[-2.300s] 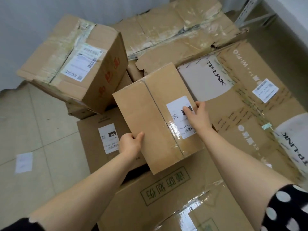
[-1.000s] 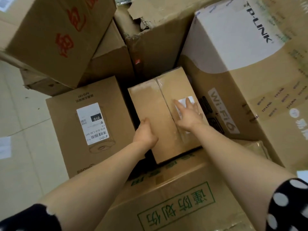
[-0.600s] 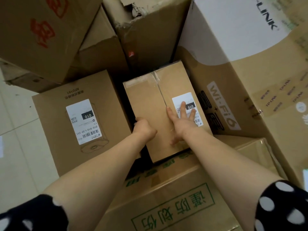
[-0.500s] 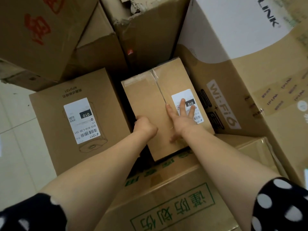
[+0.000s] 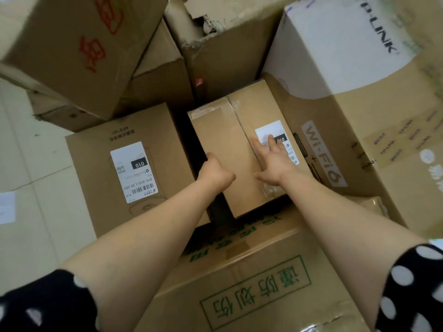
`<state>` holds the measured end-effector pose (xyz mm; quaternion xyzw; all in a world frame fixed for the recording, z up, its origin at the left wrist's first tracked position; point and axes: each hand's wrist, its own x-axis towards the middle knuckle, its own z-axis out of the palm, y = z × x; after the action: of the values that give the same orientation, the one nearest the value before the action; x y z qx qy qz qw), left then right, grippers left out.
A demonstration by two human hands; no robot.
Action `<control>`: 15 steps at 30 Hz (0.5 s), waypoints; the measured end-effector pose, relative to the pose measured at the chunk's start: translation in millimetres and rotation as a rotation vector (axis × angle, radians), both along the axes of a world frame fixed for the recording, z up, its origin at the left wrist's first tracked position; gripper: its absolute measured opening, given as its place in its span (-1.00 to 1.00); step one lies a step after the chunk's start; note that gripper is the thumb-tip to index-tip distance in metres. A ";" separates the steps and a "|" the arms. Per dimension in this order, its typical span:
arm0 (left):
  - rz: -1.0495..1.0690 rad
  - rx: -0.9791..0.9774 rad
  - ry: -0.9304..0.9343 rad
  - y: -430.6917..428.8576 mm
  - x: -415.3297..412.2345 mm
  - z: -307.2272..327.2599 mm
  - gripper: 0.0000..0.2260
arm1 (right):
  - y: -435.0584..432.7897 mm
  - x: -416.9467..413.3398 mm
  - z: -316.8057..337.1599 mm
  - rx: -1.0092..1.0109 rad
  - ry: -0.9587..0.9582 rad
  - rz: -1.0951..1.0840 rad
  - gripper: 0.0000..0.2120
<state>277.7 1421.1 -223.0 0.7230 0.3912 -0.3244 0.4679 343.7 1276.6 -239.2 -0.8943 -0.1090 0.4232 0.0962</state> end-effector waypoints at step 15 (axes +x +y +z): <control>0.544 0.158 -0.138 162.1 -56.0 148.6 -0.53 | 144.7 -36.8 193.5 0.414 -0.078 -0.070 -0.35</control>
<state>221.7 1583.2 -74.4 0.6461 0.5621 -0.1054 0.5054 307.0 1421.2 -45.7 -0.8743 -0.1661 0.3533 0.2885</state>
